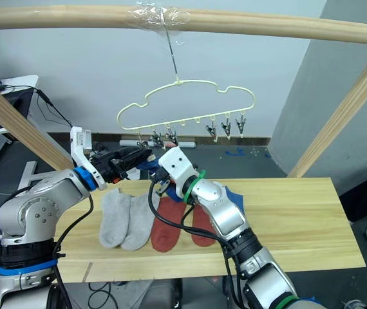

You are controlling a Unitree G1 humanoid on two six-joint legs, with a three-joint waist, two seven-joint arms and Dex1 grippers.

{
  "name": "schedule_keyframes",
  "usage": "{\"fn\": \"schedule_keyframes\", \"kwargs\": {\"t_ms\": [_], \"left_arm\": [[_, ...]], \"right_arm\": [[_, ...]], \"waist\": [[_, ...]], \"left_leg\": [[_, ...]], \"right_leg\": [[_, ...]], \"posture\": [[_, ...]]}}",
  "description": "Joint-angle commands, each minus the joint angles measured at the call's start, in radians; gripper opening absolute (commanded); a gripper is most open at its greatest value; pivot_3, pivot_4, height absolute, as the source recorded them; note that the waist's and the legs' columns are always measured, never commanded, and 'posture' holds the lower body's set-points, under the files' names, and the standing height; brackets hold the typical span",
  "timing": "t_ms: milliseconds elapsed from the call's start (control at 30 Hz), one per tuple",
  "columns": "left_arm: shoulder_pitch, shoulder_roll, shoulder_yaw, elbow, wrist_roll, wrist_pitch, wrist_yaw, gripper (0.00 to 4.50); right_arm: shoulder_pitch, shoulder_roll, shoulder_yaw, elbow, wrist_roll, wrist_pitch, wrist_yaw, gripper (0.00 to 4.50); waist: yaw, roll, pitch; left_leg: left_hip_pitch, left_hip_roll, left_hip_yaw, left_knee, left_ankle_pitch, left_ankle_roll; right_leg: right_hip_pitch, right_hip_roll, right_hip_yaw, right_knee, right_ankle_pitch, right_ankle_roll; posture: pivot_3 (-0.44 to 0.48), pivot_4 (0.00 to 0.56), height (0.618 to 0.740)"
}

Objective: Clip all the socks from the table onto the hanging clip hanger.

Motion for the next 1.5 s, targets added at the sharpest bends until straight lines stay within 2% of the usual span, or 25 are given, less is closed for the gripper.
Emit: {"fn": "schedule_keyframes", "kwargs": {"t_ms": [33,67,300,467,567,700,900,1200,1333,1500], "left_arm": [[0.033,0.026,0.006,-0.067,0.066,-0.11,-0.016,2.64],[0.05,0.032,-0.007,-0.076,0.106,-0.164,-0.021,2.64],[0.145,0.001,-0.088,-0.113,0.324,-0.535,-0.063,2.64],[0.187,-0.058,-0.149,-0.129,0.389,-0.643,-0.054,2.64],[0.203,-0.115,-0.206,-0.091,0.452,-0.717,-0.028,2.64],[0.194,-0.192,-0.256,-0.03,0.533,-0.811,0.024,2.64],[0.169,-0.266,-0.277,0.027,0.604,-0.886,0.101,2.64],[0.171,-0.309,-0.284,0.085,0.648,-0.959,0.143,2.64],[0.111,-0.332,-0.241,0.194,0.673,-0.967,0.228,2.64],[0.045,-0.347,-0.255,0.276,0.661,-0.993,0.211,2.64]], "right_arm": [[-0.011,-0.019,0.017,-0.072,-0.015,-0.019,0.023,1.79],[-0.007,-0.036,0.031,-0.088,-0.027,-0.014,0.033,2.1],[0.089,-0.2,0.059,-0.318,-0.028,0.062,0.135,2.1],[0.136,-0.32,0.016,-0.515,0.034,0.168,0.221,2.1],[0.171,-0.431,-0.021,-0.653,0.109,0.242,0.316,2.1],[0.184,-0.522,-0.089,-0.771,0.195,0.328,0.356,2.1],[0.176,-0.591,-0.176,-0.849,0.263,0.417,0.343,2.1],[0.18,-0.641,-0.247,-0.87,0.321,0.47,0.307,2.1],[0.171,-0.649,-0.257,-0.868,0.338,0.475,0.297,2.1],[0.149,-0.659,-0.265,-0.862,0.359,0.472,0.295,2.1]], "waist": [[0.0,0.0,0.0],[0.0,0.0,0.0],[0.019,0.001,0.001],[0.026,0.001,0.001],[0.026,0.003,0.002],[0.025,0.003,0.004],[0.02,0.003,0.006],[0.02,0.002,0.009],[0.02,0.0,0.01],[0.02,0.0,0.011]], "left_leg": [[0.0,0.0,0.0,0.0,0.0,0.0],[0.0,0.0,0.0,0.0,0.0,0.0],[0.0,0.0,0.001,0.0,0.0,0.0],[-0.001,0.0,0.002,0.0,0.0,0.0],[-0.001,0.0,0.003,0.001,0.0,0.0],[-0.001,-0.001,0.002,0.001,0.0,0.0],[0.0,-0.001,0.002,0.001,0.0,0.0],[0.0,-0.001,0.003,0.001,0.0,0.0],[0.0,-0.002,0.002,0.001,0.0,0.0],[-0.001,-0.002,0.003,0.001,0.0,0.0]], "right_leg": [[0.0,0.0,0.0,0.0,0.0,0.0],[0.0,0.0,0.0,0.0,0.0,0.0],[0.0,-0.002,0.0,-0.001,0.0,0.0],[0.0,-0.002,0.001,-0.002,-0.001,0.002],[0.0,-0.002,0.001,-0.002,-0.003,0.005],[0.001,-0.002,0.001,-0.002,-0.003,0.005],[0.0,0.001,0.001,-0.001,-0.003,0.005],[0.0,0.001,0.001,-0.002,-0.003,0.005],[0.001,0.001,0.001,-0.002,-0.003,0.005],[0.0,0.001,0.001,-0.002,-0.003,0.005]], "posture": [[0.085,0.224,0.711],[0.087,0.223,0.711],[0.075,0.23,0.711],[0.062,0.239,0.711],[0.051,0.242,0.711],[0.037,0.244,0.711],[0.011,0.247,0.711],[0.001,0.248,0.711],[0.001,0.249,0.711],[0.001,0.248,0.711]]}}
